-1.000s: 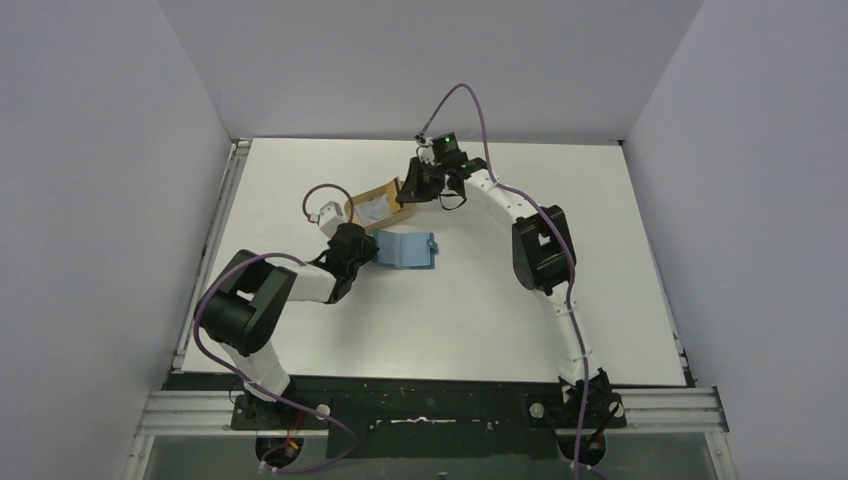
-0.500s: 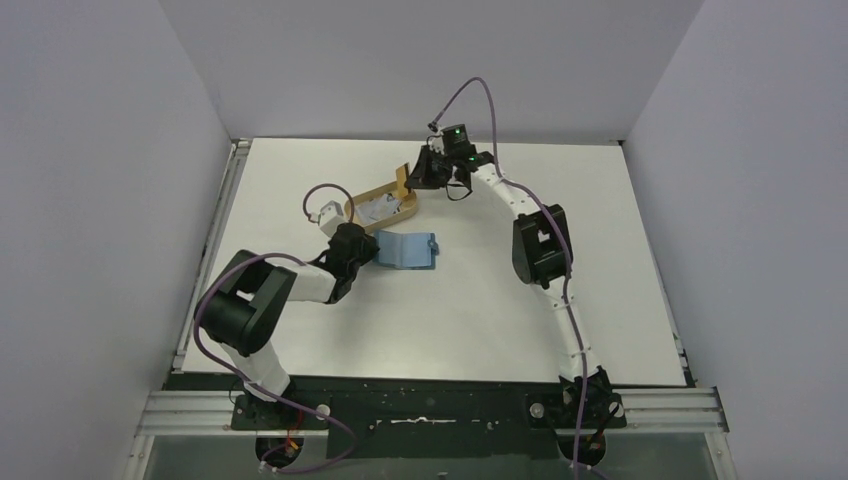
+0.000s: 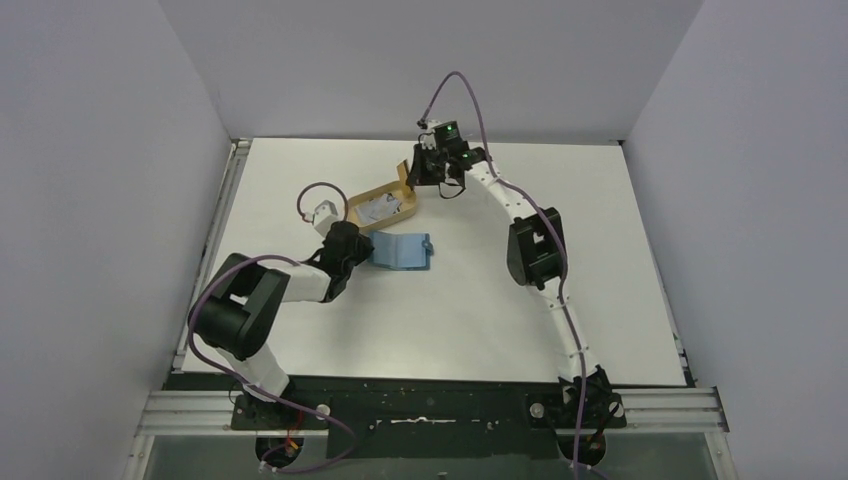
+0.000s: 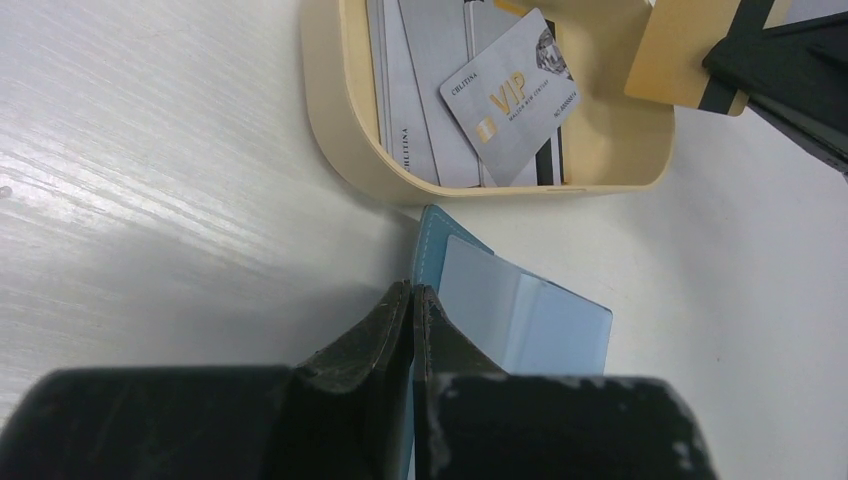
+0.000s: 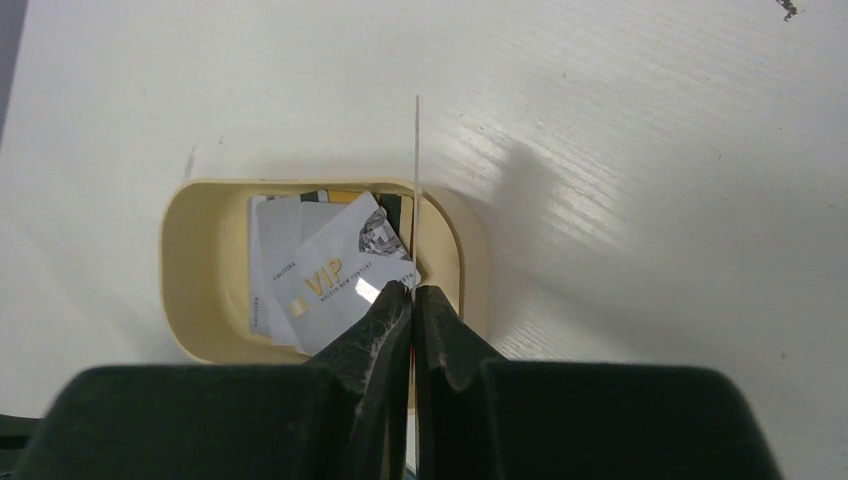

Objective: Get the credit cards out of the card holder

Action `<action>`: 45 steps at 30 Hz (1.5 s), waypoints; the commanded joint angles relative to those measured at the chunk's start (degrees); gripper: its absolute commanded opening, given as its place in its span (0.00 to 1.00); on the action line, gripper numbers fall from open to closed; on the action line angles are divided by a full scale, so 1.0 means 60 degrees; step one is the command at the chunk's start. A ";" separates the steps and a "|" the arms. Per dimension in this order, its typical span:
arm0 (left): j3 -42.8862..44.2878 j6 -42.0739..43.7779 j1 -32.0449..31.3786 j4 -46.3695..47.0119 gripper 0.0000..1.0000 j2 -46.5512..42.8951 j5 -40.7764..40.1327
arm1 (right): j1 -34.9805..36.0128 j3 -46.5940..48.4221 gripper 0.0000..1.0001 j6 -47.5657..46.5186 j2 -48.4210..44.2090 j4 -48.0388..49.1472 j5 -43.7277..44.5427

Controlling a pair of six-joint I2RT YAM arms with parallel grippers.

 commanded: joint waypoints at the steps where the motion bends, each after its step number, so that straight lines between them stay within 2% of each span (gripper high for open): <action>1: -0.0046 0.0131 0.0133 0.0036 0.00 -0.0472 0.0223 | 0.0346 0.0243 0.00 -0.1295 0.0045 -0.0167 0.0970; 13: -0.0412 0.0204 0.0375 -0.0362 0.00 -0.0928 0.0433 | 0.1170 0.0131 0.00 -0.3224 0.0140 -0.0324 0.3295; 27: -0.0987 0.0382 0.0576 -0.0973 0.00 -0.1791 0.0589 | 0.1342 0.0100 0.00 -0.4501 0.0212 -0.0633 0.4823; 34: -0.1096 0.0402 0.0704 -0.1078 0.00 -0.1963 0.0676 | 0.1476 0.0098 0.00 -0.4766 0.0344 -0.0829 0.4608; 45: -0.1260 0.0460 0.0962 -0.1199 0.00 -0.2208 0.0815 | 0.1908 0.1049 0.00 -0.5052 0.0912 -0.1618 0.3340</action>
